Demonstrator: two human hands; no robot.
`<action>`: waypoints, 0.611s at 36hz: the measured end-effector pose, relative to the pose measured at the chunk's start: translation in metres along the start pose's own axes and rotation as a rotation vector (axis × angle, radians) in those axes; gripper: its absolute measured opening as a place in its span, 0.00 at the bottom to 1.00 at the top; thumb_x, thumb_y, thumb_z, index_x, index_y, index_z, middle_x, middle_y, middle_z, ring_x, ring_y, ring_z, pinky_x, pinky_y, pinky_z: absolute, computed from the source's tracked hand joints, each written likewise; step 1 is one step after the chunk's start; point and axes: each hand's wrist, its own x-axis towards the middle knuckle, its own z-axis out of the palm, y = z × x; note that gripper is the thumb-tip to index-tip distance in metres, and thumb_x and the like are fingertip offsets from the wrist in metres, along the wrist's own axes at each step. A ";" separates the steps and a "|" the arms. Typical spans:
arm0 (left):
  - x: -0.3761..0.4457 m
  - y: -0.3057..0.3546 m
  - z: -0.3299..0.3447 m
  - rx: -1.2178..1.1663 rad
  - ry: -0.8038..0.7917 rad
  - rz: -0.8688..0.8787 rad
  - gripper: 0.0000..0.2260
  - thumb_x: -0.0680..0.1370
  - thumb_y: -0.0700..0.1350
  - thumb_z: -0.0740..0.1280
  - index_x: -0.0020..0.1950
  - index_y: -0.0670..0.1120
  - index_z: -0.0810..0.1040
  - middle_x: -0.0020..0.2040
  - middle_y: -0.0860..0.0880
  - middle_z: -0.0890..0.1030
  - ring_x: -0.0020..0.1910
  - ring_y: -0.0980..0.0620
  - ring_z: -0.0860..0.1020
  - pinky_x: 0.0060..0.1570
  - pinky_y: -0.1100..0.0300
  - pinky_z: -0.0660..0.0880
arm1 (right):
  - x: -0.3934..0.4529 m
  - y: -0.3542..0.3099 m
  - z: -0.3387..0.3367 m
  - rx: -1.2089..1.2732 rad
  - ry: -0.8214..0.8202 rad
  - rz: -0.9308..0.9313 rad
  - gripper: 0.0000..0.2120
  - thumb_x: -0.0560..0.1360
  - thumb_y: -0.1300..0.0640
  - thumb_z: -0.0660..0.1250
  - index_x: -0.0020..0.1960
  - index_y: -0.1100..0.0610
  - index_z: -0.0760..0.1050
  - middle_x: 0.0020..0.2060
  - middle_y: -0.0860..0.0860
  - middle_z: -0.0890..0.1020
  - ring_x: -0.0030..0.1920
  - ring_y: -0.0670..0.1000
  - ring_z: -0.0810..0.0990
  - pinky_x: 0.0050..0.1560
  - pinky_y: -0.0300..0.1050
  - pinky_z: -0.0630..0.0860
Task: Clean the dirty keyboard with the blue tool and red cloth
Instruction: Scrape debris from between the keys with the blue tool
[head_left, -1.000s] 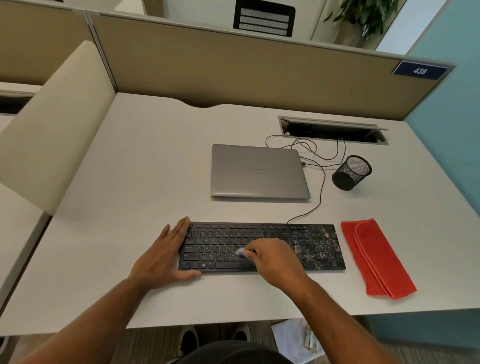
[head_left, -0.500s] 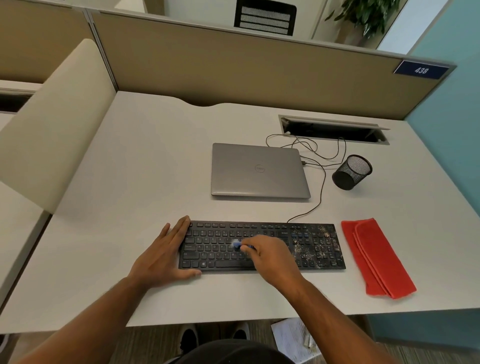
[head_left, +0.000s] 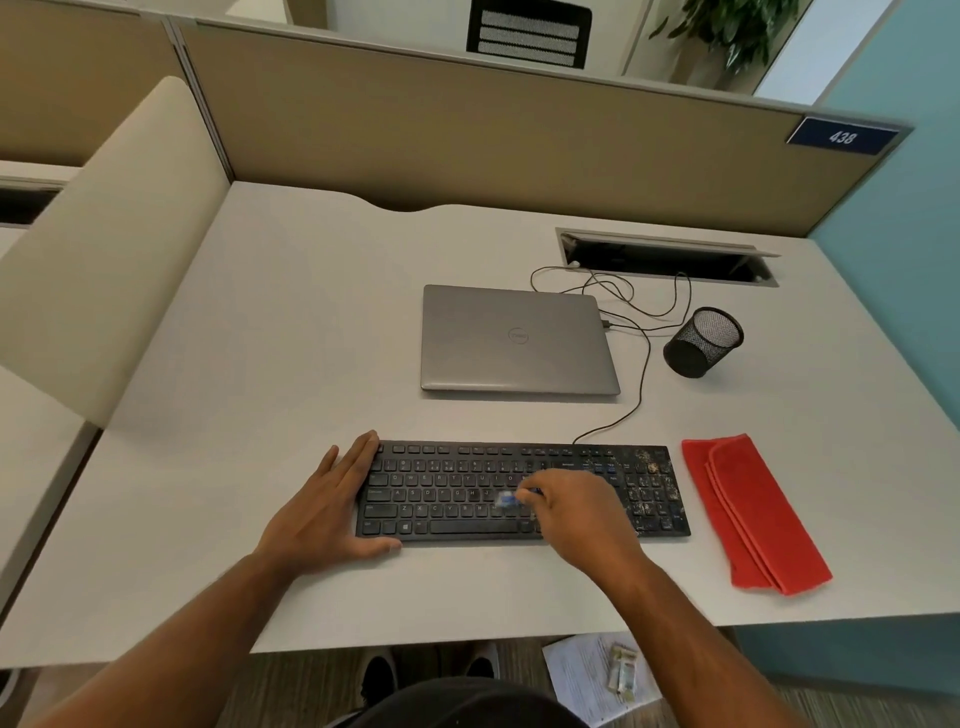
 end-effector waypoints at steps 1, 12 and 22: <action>0.000 0.000 0.000 0.003 -0.001 -0.003 0.60 0.69 0.76 0.69 0.82 0.51 0.33 0.82 0.57 0.36 0.69 0.74 0.23 0.69 0.72 0.25 | 0.000 -0.002 0.000 0.082 0.026 0.008 0.11 0.82 0.46 0.63 0.56 0.46 0.83 0.43 0.43 0.85 0.36 0.43 0.78 0.43 0.41 0.77; 0.000 -0.001 0.001 0.005 0.015 0.013 0.60 0.69 0.76 0.69 0.83 0.49 0.35 0.82 0.56 0.37 0.68 0.75 0.23 0.70 0.72 0.26 | -0.002 -0.003 0.010 0.094 -0.052 -0.025 0.11 0.82 0.47 0.62 0.56 0.46 0.83 0.43 0.42 0.83 0.38 0.42 0.77 0.44 0.41 0.76; 0.000 -0.004 0.002 -0.007 0.029 0.026 0.60 0.68 0.78 0.67 0.83 0.50 0.36 0.83 0.55 0.39 0.72 0.73 0.27 0.74 0.68 0.29 | -0.004 -0.001 0.014 0.107 -0.061 -0.027 0.12 0.82 0.46 0.62 0.60 0.46 0.82 0.48 0.45 0.85 0.41 0.46 0.81 0.46 0.45 0.79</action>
